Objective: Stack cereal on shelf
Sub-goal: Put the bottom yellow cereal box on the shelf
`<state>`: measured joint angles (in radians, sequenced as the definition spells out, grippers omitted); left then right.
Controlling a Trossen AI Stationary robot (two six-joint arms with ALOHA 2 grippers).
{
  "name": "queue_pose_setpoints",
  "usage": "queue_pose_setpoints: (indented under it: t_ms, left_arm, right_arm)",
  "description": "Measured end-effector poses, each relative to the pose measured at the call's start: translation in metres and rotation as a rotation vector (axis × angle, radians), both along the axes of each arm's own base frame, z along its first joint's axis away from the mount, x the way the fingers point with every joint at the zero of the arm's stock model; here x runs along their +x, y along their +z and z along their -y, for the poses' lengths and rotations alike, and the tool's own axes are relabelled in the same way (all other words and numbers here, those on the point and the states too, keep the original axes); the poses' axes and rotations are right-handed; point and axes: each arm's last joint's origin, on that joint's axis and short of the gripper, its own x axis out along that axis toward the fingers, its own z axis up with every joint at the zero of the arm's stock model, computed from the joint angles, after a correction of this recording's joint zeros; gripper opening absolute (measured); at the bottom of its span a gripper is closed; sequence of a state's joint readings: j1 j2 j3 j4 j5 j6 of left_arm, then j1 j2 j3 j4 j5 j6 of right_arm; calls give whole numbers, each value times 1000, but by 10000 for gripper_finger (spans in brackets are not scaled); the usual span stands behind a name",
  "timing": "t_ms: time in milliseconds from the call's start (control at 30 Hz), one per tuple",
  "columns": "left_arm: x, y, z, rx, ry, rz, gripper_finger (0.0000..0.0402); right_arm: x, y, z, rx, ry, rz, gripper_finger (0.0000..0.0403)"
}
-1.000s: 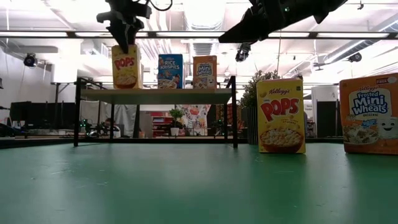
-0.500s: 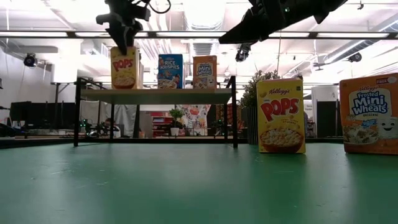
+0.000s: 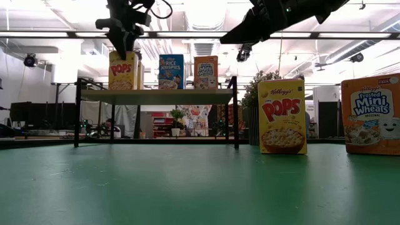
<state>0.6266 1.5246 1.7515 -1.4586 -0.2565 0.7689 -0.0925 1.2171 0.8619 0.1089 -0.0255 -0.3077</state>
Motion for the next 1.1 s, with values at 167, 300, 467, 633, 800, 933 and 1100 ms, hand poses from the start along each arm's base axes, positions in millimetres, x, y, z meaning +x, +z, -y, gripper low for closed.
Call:
queue_pose_setpoints:
  t_ms: [167, 300, 467, 633, 800, 933, 1100]
  left_arm:
    - [0, 0, 0, 0, 0, 0, 171]
    - [0, 0, 0, 0, 0, 0, 191]
    - [-1, 0, -1, 28, 11, -21, 211]
    - [-1, 1, 0, 32, 11, -20, 216]
    - [0, 1, 0, 34, 10, -16, 216]
    - [0, 2, 2, 39, 12, -13, 216]
    - [-1, 3, 3, 45, 21, -9, 216]
  right_arm:
    - [0, 0, 0, 0, 0, 0, 12]
    - [0, 0, 0, 0, 0, 0, 12]
    - [0, 0, 0, 0, 0, 0, 12]
    - [0, 0, 0, 1, 0, -1, 12]
    - [0, 0, 0, 0, 0, -1, 12]
    - [0, 0, 0, -4, 1, -1, 12]
    - [0, 0, 0, -7, 2, -1, 12]
